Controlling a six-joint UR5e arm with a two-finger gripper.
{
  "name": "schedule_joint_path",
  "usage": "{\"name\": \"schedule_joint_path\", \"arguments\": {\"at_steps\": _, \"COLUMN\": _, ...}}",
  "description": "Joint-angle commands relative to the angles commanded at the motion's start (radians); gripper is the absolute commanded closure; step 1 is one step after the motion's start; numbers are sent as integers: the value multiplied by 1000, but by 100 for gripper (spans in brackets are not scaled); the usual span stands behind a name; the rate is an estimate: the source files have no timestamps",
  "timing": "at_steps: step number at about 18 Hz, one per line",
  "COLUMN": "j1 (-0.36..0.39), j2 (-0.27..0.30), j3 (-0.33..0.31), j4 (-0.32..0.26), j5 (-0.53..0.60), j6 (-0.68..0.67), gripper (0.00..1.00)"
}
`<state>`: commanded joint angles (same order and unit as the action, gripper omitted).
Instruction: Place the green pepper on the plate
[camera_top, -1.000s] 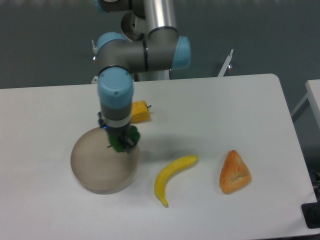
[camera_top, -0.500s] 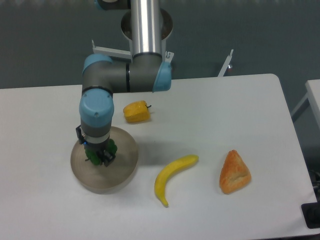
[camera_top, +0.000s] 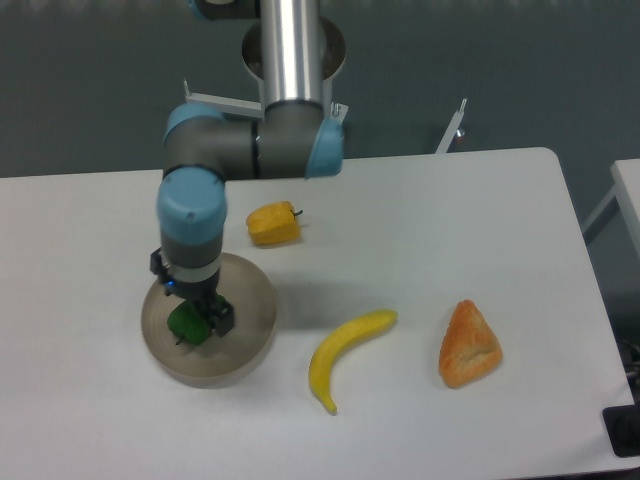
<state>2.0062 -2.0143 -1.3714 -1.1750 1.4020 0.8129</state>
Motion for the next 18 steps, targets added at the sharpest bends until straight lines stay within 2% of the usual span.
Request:
{"name": "schedule_joint_path", "arguments": {"at_steps": 4, "j1": 107, "j2": 12, "j3": 6, "j4": -9, "j5": 18, "j6": 142, "gripper": 0}}
{"name": "schedule_joint_path", "arguments": {"at_steps": 8, "j1": 163, "j2": 25, "j3": -3, "j4": -21, "j5": 130, "j6": 329, "gripper": 0}}
{"name": "schedule_joint_path", "arguments": {"at_steps": 11, "j1": 221, "j2": 29, "j3": -5, "j4": -89, "j5": 176, "j6": 455, "gripper": 0}}
{"name": "schedule_joint_path", "arguments": {"at_steps": 13, "j1": 268, "j2": 40, "j3": -8, "j4": -97, "j5": 183, "j6": 511, "gripper": 0}}
{"name": "schedule_joint_path", "arguments": {"at_steps": 16, "j1": 292, "j2": 45, "j3": -14, "j4": -113, "j5": 181, "j6": 583, "gripper": 0}}
{"name": "schedule_joint_path", "arguments": {"at_steps": 18, "j1": 305, "j2": 46, "j3": -5, "j4": -176, "j5": 186, "j6": 629, "gripper": 0}}
